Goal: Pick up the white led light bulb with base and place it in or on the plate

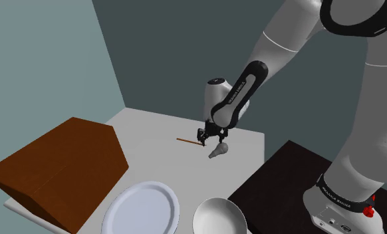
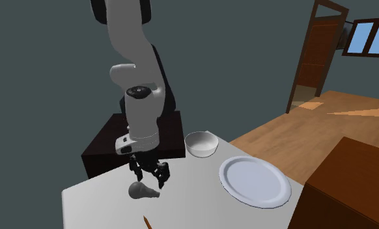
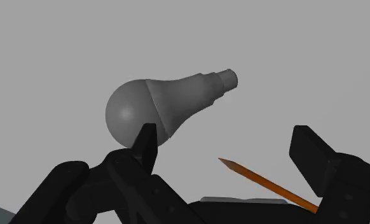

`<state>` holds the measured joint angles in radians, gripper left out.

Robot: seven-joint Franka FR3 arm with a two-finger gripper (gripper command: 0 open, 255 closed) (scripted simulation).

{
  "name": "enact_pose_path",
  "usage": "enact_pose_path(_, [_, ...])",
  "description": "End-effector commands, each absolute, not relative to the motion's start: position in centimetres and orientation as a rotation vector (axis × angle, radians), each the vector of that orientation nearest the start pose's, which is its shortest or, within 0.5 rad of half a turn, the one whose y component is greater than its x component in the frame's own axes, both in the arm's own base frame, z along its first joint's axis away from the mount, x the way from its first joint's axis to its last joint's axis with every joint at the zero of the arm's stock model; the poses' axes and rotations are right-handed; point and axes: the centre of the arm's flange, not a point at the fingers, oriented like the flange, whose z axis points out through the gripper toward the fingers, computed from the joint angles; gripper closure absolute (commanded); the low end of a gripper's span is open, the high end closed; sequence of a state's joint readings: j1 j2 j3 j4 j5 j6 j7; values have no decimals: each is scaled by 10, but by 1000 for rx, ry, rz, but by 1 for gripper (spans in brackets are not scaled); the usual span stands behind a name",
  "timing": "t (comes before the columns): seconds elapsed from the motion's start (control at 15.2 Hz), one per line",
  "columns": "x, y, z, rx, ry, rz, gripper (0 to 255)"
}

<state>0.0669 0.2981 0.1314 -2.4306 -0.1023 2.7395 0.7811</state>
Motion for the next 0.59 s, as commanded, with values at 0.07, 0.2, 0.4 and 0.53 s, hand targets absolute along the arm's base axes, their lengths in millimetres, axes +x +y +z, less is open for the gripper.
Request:
enact_pose_path(0.07, [482, 60, 180, -2842, 1310, 60, 0])
enact_pose_path(0.2, [476, 32, 174, -2658, 1641, 113, 0])
enact_pose_path(0.4, [474, 29, 162, -2633, 1680, 120, 0])
enact_pose_path(0.53, [474, 30, 152, -2633, 1680, 120, 0])
